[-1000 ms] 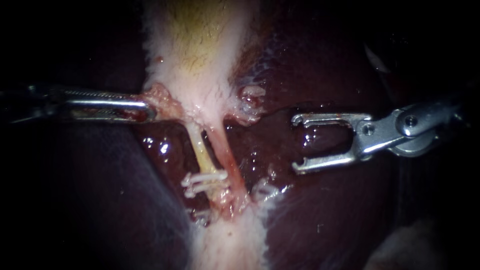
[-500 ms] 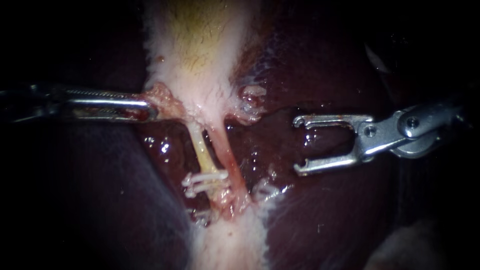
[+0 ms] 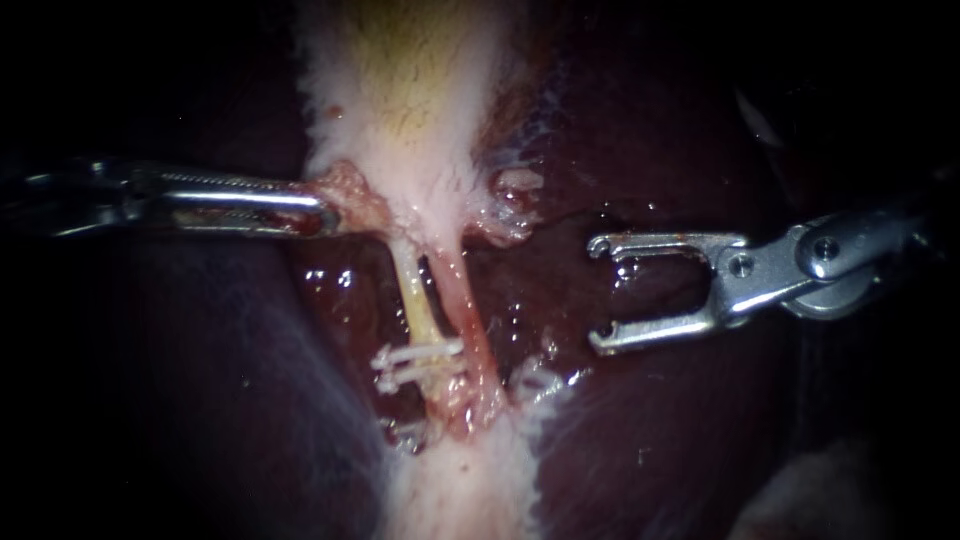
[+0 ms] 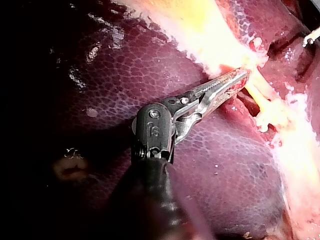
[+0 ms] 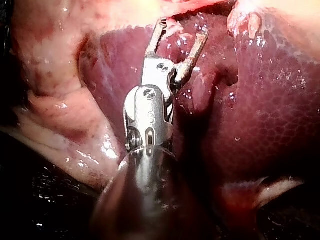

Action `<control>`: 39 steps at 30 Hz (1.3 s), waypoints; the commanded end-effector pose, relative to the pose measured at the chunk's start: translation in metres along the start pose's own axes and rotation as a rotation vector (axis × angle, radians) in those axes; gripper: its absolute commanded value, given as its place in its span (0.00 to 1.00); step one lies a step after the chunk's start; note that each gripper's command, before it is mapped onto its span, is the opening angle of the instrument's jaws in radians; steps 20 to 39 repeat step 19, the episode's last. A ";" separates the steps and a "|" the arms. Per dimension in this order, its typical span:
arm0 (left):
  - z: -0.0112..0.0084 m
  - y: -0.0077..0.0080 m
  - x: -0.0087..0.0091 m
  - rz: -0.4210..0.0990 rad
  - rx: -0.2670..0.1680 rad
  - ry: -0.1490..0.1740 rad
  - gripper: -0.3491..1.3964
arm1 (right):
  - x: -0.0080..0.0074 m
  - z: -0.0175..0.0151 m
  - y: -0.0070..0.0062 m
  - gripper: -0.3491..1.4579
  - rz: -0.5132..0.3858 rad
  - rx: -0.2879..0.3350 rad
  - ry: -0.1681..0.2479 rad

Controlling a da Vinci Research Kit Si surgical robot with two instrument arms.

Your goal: Going back second clip left tube

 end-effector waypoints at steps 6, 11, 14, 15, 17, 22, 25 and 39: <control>0.0012 -0.0003 -0.0005 0.002 0.010 -0.005 0.00 | 0.0000 -0.0001 0.0000 0.47 0.000 0.000 0.000; 0.0020 -0.0007 -0.0010 0.005 0.011 -0.004 0.00 | 0.0000 -0.0001 0.0000 0.47 0.000 0.000 0.000; 0.0020 -0.0007 -0.0010 0.006 0.011 -0.004 0.00 | 0.0000 -0.0001 0.0000 0.47 0.000 0.000 0.000; 0.0020 -0.0007 -0.0010 0.006 0.012 -0.004 0.00 | 0.0000 -0.0001 0.0000 0.47 0.000 0.000 0.000; 0.0020 -0.0007 -0.0010 0.006 0.009 -0.008 0.00 | 0.0000 -0.0001 0.0000 0.47 0.000 0.000 0.000; 0.0020 -0.0007 -0.0010 0.006 0.009 -0.008 0.00 | 0.0000 -0.0001 0.0000 0.47 0.000 0.000 0.000; 0.0020 -0.0007 -0.0010 0.006 0.009 -0.008 0.00 | 0.0000 -0.0001 0.0000 0.47 0.000 0.000 0.000; 0.0020 -0.0007 -0.0010 0.006 0.009 -0.008 0.00 | 0.0000 -0.0001 0.0000 0.47 0.000 0.000 0.000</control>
